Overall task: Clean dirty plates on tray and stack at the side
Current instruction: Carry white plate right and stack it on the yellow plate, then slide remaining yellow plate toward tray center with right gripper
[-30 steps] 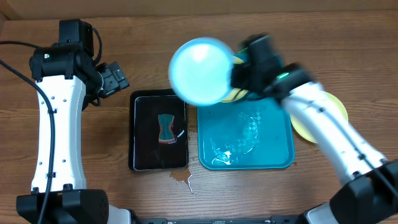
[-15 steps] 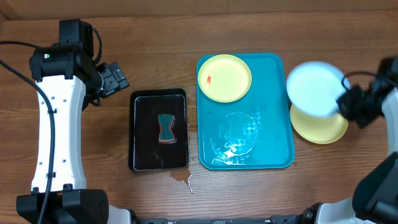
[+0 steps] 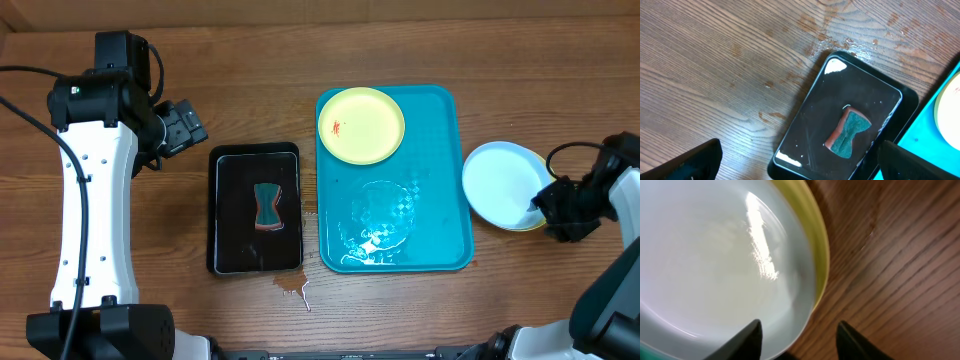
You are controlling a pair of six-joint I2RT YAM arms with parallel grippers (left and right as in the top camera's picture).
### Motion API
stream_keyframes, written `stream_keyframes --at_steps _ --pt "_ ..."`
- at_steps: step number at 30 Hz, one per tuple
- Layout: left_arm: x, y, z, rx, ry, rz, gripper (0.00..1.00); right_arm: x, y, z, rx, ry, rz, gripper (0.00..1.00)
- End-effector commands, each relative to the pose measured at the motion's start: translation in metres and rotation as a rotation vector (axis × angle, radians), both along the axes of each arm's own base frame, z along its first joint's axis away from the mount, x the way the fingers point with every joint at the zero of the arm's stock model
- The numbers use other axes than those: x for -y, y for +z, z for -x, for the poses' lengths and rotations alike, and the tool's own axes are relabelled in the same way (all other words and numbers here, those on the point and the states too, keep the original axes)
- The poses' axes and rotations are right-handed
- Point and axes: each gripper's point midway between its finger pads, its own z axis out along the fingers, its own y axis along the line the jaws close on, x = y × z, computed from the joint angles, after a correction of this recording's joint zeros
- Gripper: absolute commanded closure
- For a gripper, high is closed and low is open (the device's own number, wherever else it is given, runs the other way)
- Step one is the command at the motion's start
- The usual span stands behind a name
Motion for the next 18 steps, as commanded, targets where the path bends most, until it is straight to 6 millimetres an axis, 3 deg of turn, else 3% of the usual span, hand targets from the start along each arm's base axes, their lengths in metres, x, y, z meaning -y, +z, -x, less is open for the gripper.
stream_keyframes --at_steps 1,4,7,10,14,18 --pt "-0.001 0.003 -0.003 0.011 -0.016 -0.005 0.00 -0.005 0.057 -0.030 0.184 0.070 0.079 0.47" --pt "-0.001 0.003 -0.003 0.011 -0.016 -0.005 0.00 -0.041 0.098 -0.053 0.356 0.258 0.093 0.47" --pt "-0.001 0.003 -0.003 0.011 -0.016 -0.005 0.00 -0.101 0.141 -0.078 0.591 0.544 0.090 0.47" --pt "-0.001 0.003 -0.003 0.011 -0.016 -0.005 0.00 -0.148 0.160 -0.096 0.724 0.709 0.105 0.47" --pt "-0.001 0.003 -0.003 0.011 -0.016 -0.005 0.00 -0.190 0.158 -0.123 0.793 0.819 0.184 0.49" --pt "-0.001 0.003 -0.003 0.011 -0.016 -0.005 0.00 -0.217 0.121 -0.154 0.766 0.871 0.246 0.48"
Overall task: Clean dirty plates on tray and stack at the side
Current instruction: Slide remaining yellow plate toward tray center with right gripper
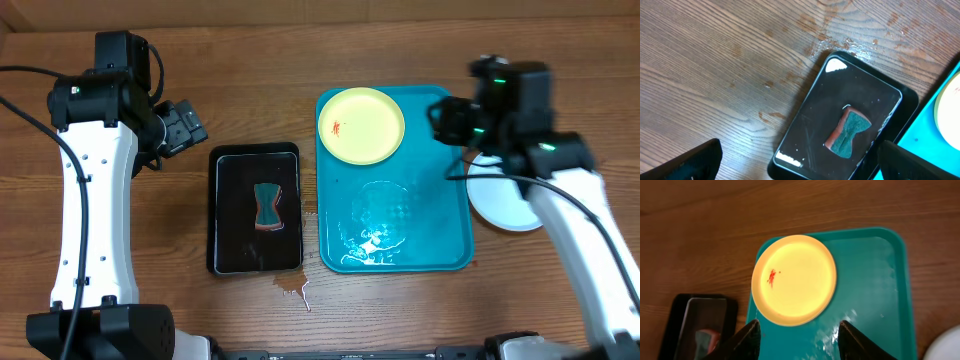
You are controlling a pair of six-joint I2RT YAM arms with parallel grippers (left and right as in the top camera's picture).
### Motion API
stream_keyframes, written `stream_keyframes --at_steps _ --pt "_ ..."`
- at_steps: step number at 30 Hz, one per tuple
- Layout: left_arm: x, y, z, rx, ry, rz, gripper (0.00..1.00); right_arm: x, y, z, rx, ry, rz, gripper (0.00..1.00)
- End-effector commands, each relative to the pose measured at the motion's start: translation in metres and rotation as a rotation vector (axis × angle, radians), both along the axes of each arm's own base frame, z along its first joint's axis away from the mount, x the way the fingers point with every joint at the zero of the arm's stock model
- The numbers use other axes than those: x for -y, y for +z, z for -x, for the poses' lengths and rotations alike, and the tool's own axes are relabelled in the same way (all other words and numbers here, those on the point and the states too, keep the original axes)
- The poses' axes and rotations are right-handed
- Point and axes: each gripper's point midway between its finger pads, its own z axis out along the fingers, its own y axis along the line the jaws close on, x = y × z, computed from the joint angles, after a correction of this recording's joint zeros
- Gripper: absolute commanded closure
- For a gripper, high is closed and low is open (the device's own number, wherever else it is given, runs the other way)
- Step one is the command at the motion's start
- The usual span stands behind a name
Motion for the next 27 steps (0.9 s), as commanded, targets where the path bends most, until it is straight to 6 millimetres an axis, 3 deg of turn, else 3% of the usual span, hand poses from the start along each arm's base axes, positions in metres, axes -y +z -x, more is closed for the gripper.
stream_keyframes --at_steps 1,7,13,18,20,21,25,27 --pt "-0.001 0.003 -0.003 0.010 -0.016 -0.004 0.00 -0.008 -0.049 -0.029 -0.036 -0.020 0.126 0.48" --pt "-0.001 0.003 -0.003 0.010 -0.016 -0.004 0.00 -0.013 -0.129 -0.077 -0.051 -0.050 0.175 0.41" --pt "-0.001 0.003 -0.003 0.010 -0.016 -0.004 0.00 -0.018 -0.181 -0.093 -0.070 -0.044 0.174 0.42" --pt "-0.001 0.003 -0.003 0.010 -0.016 -0.004 0.00 -0.017 -0.219 -0.082 -0.162 -0.035 0.191 0.68" --pt "-0.001 0.003 -0.003 0.010 -0.016 -0.004 0.00 -0.015 -0.226 -0.076 -0.197 -0.032 0.200 0.92" --pt "-0.001 0.003 -0.003 0.010 -0.016 -0.005 0.00 -0.014 -0.226 -0.072 -0.210 -0.031 0.202 0.96" --pt "-0.001 0.003 -0.003 0.010 -0.016 -0.004 0.00 -0.011 -0.204 -0.062 -0.233 -0.051 0.192 0.96" --pt "-0.001 0.003 -0.003 0.010 -0.016 -0.004 0.00 -0.010 -0.179 -0.057 -0.220 -0.056 0.185 0.96"
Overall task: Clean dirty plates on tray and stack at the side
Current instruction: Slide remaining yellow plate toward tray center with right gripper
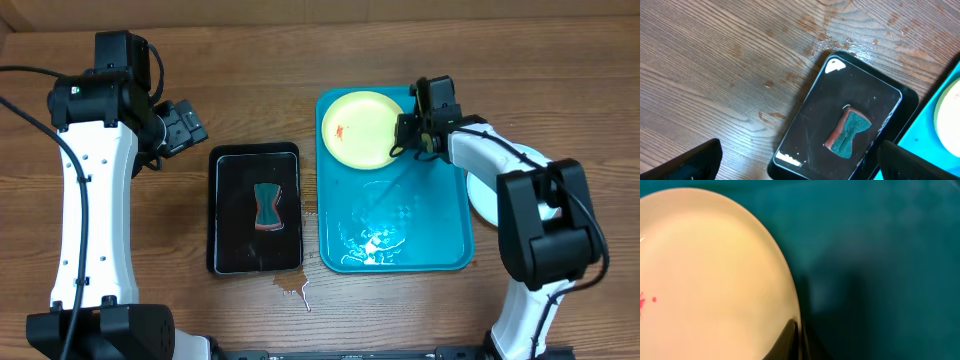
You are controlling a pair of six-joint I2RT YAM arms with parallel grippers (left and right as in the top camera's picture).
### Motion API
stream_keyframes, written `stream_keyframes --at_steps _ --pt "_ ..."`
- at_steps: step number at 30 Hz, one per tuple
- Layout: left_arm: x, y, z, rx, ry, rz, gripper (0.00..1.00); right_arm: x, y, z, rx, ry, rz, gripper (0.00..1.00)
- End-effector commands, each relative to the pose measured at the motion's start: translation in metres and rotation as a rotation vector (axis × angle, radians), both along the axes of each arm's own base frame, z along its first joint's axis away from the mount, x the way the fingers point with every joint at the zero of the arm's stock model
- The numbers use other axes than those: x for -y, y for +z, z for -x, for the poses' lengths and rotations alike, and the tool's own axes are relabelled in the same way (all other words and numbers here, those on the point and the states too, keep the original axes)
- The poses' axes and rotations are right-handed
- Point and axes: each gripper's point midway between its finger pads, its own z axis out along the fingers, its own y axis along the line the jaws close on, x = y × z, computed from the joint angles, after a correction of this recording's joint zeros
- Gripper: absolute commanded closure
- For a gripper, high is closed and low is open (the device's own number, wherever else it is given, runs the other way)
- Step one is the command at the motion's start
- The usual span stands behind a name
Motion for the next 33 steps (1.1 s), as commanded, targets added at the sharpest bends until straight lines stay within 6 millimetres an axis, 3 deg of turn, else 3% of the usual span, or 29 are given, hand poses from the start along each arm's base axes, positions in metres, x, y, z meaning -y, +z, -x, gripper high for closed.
stream_keyframes --at_steps 1,8,12,15,19,23,29,33 --pt "-0.001 0.003 -0.003 0.011 -0.016 -0.005 0.00 0.006 0.039 0.013 0.020 -0.013 0.005 0.96" --pt "-0.001 0.003 -0.003 0.011 -0.016 -0.005 0.00 0.020 0.139 0.072 0.045 -0.023 -0.007 0.96" --pt "-0.001 0.003 -0.003 0.011 -0.016 -0.005 0.00 0.029 0.156 0.117 -0.046 -0.090 -0.025 0.96" --pt "-0.001 0.003 -0.003 0.010 -0.016 -0.005 0.00 0.030 0.142 0.149 -0.178 -0.119 -0.014 0.96" --pt "-0.001 0.003 -0.003 0.011 -0.016 -0.005 0.00 0.011 0.103 0.172 -0.263 -0.087 -0.041 0.96" --pt "-0.001 0.003 -0.003 0.011 -0.016 -0.005 0.00 -0.004 0.065 0.168 -0.187 -0.039 -0.044 0.96" --pt "-0.001 0.003 -0.003 0.011 -0.016 -0.005 0.00 0.006 0.022 0.156 -0.068 -0.035 0.014 0.96" --pt "-0.001 0.003 -0.003 0.011 -0.016 -0.005 0.00 0.019 0.013 0.161 -0.078 -0.039 0.091 0.96"
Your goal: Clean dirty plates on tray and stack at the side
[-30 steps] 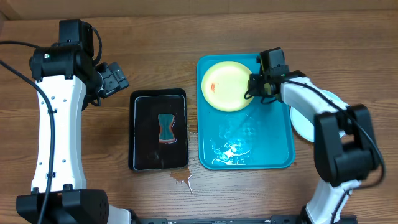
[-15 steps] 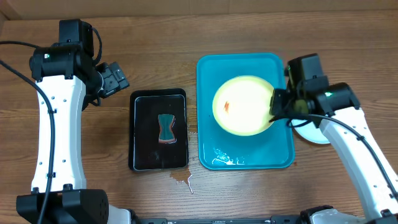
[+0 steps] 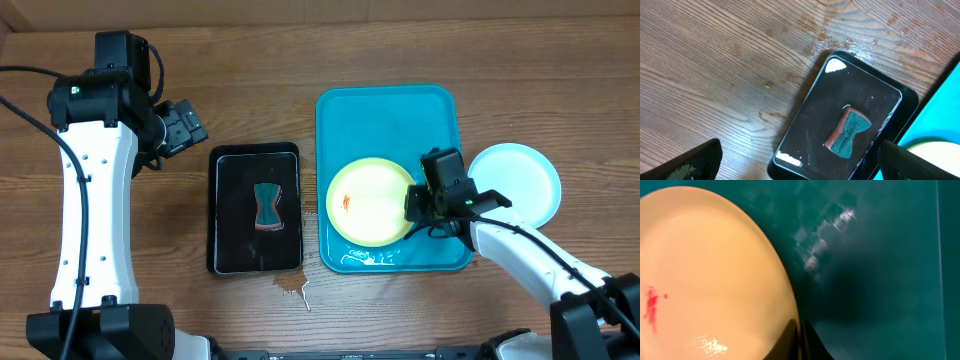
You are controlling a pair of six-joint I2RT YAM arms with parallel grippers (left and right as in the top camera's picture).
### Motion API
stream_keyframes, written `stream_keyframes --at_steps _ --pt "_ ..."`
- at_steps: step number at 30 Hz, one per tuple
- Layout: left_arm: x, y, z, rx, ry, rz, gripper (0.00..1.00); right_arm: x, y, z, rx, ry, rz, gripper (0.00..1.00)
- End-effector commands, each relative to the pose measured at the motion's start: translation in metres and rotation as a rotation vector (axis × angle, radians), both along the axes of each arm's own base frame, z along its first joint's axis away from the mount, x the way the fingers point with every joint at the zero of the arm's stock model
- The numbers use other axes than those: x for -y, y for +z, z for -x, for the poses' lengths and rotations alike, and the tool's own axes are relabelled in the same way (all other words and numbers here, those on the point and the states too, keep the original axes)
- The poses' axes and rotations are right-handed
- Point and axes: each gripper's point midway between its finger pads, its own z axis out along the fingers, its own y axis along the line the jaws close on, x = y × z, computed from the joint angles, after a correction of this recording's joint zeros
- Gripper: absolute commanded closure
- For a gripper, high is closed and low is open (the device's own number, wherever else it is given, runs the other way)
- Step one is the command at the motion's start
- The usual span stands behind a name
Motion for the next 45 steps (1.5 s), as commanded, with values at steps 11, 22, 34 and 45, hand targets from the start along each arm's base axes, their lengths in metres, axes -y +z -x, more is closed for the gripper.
stream_keyframes --at_steps 11,22,34,45 --pt "0.007 0.004 -0.006 0.026 0.005 0.048 0.00 0.004 0.042 0.001 0.007 0.121 0.064 0.50" --pt "0.089 -0.039 0.007 -0.071 -0.341 0.211 0.21 -0.029 0.118 0.009 0.082 0.204 -0.140 0.49" --pt "0.134 -0.150 0.020 -0.091 -0.455 0.056 0.42 -0.032 0.115 0.013 0.062 0.213 -0.159 0.48" --pt "0.129 -0.192 0.030 -0.078 -0.449 0.036 0.62 -0.032 0.113 0.014 0.049 0.197 -0.163 0.50"
